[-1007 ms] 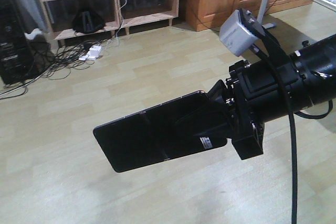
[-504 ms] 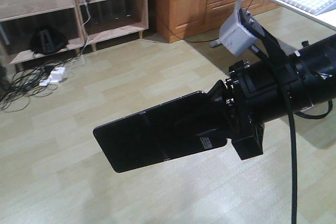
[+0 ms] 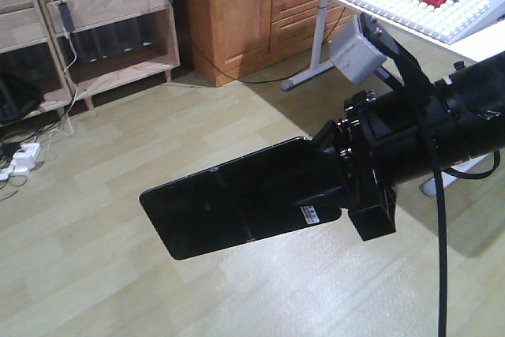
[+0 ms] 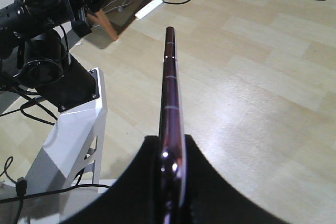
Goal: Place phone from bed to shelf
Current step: 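Carry the phone in the right gripper as the base drives to the shelf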
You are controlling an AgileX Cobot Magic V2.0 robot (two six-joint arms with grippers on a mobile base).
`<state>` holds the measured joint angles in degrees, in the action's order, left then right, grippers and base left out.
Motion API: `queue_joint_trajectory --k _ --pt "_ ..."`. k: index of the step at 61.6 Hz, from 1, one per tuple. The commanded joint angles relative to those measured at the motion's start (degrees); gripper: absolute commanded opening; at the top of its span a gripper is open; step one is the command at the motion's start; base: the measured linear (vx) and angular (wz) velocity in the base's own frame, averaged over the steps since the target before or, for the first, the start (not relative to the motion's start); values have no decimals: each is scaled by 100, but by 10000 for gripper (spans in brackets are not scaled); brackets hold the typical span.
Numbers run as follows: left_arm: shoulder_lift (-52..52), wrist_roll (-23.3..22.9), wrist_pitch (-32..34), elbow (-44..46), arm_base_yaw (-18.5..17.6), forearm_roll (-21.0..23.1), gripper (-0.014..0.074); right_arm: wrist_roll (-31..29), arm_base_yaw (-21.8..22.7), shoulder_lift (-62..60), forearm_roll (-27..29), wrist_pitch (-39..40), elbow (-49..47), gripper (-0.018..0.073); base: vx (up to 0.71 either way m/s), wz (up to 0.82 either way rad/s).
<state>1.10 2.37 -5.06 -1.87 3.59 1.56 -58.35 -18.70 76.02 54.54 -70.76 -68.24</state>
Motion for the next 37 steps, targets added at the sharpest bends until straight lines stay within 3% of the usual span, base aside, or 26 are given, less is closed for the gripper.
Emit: queue_joint_trajectory --k 1,37 --pt "44 -50 414 143 -36 56 1 -54 11 -171 443 -297 -158 -2 47 -11" --pt "44 -50 414 143 -36 56 1 -54 11 -171 443 -288 -158 -2 47 -6"
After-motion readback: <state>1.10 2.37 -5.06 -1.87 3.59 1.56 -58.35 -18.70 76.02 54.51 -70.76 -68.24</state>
